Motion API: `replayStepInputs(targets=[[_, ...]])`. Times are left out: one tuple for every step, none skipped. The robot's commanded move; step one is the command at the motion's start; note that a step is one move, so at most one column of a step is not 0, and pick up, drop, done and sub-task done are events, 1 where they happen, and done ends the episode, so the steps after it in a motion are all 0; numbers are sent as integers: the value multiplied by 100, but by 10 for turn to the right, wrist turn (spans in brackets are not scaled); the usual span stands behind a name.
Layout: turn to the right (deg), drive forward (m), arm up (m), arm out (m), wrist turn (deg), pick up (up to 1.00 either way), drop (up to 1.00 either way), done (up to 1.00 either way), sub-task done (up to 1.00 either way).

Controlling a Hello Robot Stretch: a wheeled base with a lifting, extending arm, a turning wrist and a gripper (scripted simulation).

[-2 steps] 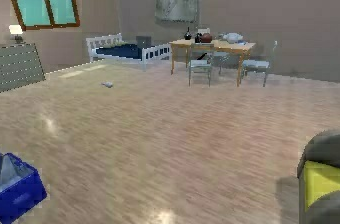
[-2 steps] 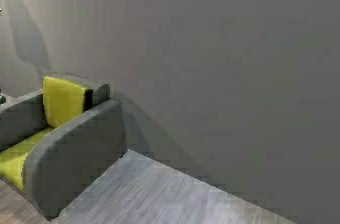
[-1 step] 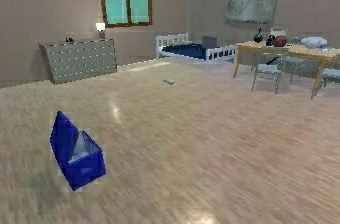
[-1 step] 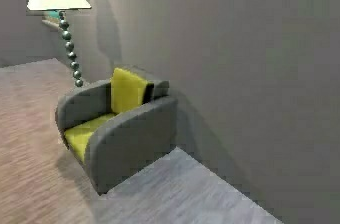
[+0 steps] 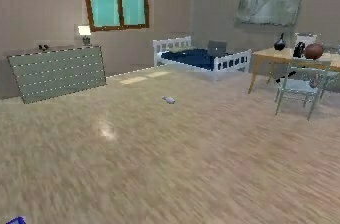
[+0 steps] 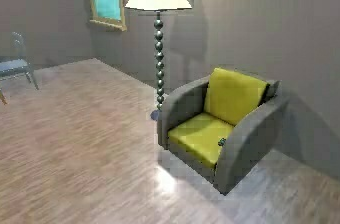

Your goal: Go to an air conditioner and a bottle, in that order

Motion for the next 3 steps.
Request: replayStepInputs(targets=[[0, 65, 0, 0, 0, 0, 0, 0, 0], [-390, 0, 0, 0, 0, 0, 0, 0, 0], [0, 100, 0, 0, 0, 0, 0, 0, 0]])
